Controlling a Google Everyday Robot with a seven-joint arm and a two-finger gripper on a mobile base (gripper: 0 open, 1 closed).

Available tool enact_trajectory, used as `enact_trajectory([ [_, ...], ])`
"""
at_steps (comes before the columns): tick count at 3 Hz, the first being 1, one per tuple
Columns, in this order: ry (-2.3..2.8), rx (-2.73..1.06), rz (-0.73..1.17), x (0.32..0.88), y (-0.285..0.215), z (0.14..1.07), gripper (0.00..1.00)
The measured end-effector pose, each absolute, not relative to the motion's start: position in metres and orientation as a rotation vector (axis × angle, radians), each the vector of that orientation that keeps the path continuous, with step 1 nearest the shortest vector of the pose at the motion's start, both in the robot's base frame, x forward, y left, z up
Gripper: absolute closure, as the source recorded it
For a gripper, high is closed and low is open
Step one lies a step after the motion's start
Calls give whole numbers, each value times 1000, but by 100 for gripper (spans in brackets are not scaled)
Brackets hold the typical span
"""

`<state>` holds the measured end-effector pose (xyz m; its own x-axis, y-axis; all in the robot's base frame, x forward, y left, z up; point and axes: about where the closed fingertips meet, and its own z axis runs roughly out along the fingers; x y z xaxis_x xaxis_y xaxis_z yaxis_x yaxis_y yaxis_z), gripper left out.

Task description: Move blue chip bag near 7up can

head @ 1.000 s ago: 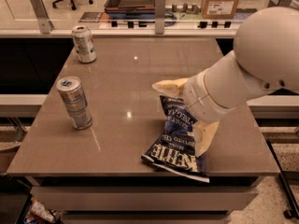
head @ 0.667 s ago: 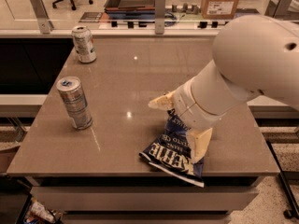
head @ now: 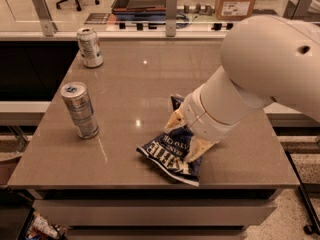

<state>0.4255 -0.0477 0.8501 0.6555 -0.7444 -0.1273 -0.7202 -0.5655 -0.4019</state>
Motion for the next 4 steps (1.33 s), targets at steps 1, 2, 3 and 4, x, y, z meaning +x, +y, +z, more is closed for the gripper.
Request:
enact_trajectory([
  [1,1147,-2454,-83,425,-47,852,87],
  [2,1145,-2455,-88,424,-47,853,100],
  [3,1145,-2455,-88,424,-47,853,100],
  [4,1129,-2464,-107,439,-46,856,100],
])
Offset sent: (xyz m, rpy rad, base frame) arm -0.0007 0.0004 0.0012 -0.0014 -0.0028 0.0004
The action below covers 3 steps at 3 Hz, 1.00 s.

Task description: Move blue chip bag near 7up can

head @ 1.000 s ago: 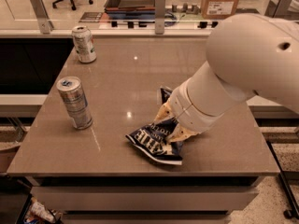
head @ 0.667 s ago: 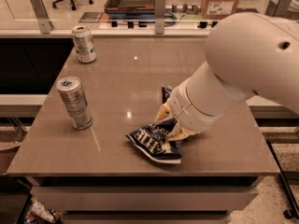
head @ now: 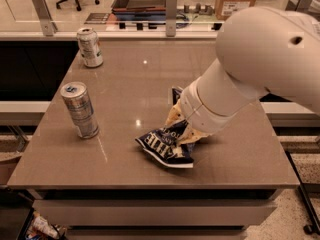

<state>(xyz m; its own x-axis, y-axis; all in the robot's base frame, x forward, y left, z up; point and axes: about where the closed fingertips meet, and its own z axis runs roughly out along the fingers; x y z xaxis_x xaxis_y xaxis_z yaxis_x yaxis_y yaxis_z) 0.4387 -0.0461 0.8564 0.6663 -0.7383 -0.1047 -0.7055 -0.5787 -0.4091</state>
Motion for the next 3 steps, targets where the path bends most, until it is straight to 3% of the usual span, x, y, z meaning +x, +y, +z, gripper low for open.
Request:
enact_trajectory([
  [3,1095,-2400,-297,558,-56,896,100],
])
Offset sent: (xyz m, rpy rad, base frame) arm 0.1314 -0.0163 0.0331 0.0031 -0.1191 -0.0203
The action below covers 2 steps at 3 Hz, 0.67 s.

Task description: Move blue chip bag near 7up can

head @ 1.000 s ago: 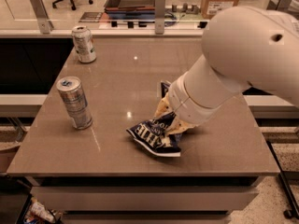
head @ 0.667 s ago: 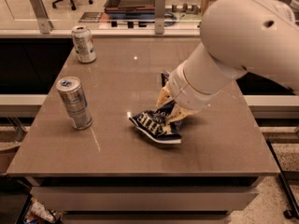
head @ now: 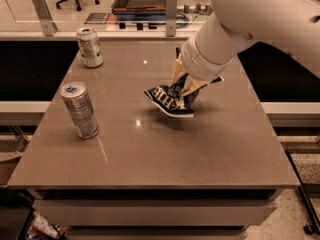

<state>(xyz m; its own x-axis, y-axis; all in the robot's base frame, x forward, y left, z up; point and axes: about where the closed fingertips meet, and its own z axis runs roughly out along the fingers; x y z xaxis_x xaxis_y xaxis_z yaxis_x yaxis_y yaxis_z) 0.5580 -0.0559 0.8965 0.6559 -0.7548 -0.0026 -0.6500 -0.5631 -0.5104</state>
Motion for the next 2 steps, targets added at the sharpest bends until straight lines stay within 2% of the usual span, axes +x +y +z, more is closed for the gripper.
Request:
enact_trajectory([
  [2,1009,-2379,-509,639,-36,961,100],
])
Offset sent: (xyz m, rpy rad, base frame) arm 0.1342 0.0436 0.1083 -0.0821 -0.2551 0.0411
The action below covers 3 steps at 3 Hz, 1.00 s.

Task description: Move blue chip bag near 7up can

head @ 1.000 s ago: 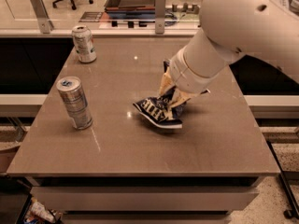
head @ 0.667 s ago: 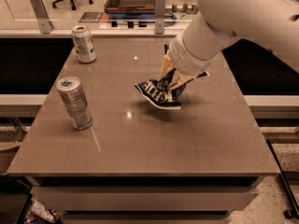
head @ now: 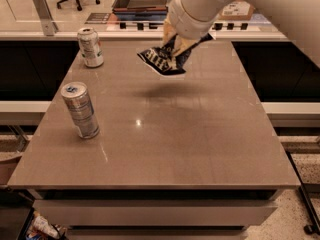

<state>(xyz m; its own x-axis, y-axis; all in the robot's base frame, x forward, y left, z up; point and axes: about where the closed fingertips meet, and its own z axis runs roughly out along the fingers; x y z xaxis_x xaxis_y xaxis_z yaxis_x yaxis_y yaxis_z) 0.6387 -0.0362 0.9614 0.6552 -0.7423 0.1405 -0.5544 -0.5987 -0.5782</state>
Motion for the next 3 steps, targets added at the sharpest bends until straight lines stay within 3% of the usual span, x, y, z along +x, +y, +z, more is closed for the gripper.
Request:
enact_trajectory([
  [1,914,-2374,-551,673,-4,976,100],
  [3,765,-2314,-461,717,59,935,100],
])
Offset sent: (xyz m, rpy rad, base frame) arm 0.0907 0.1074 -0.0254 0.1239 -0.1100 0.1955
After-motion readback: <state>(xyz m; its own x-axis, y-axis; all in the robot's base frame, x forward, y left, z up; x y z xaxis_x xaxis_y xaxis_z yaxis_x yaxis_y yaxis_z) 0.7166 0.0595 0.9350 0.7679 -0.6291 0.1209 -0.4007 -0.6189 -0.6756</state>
